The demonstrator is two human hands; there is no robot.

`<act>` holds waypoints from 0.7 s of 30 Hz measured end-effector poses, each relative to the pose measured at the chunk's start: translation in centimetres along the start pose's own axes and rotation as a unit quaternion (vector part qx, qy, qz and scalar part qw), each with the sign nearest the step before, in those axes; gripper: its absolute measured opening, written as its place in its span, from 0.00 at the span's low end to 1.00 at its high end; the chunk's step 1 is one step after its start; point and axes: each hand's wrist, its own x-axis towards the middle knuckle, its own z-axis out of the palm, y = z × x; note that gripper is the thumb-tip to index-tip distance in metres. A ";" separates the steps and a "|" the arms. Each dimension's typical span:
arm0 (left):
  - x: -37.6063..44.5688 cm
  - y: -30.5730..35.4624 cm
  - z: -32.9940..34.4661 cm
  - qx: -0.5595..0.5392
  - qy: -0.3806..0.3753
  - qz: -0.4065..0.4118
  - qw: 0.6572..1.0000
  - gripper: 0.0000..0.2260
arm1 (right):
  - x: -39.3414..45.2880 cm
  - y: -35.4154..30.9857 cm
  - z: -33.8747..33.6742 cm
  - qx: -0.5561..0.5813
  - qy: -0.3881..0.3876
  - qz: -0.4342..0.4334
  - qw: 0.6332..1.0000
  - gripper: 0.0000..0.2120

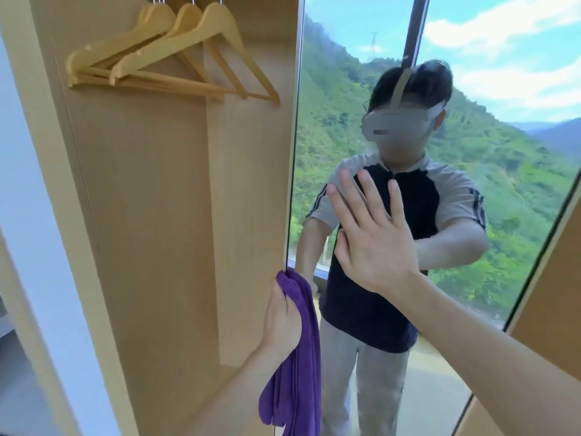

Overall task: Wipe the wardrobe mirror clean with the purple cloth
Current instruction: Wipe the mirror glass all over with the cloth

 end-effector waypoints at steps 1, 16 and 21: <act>-0.5 -0.7 0.1 0.002 -0.002 -0.004 1.000 0.10 | -1.2 -0.7 0.7 0.002 -0.008 -0.011 1.000 0.33; -5.0 -12.7 1.9 0.002 0.012 -0.090 0.996 0.09 | -8.2 -5.5 5.8 -0.016 -0.006 -0.060 0.998 0.34; -7.8 -17.4 2.7 0.023 0.028 -0.136 0.990 0.09 | -8.4 -5.9 5.6 -0.027 -0.028 -0.056 0.998 0.33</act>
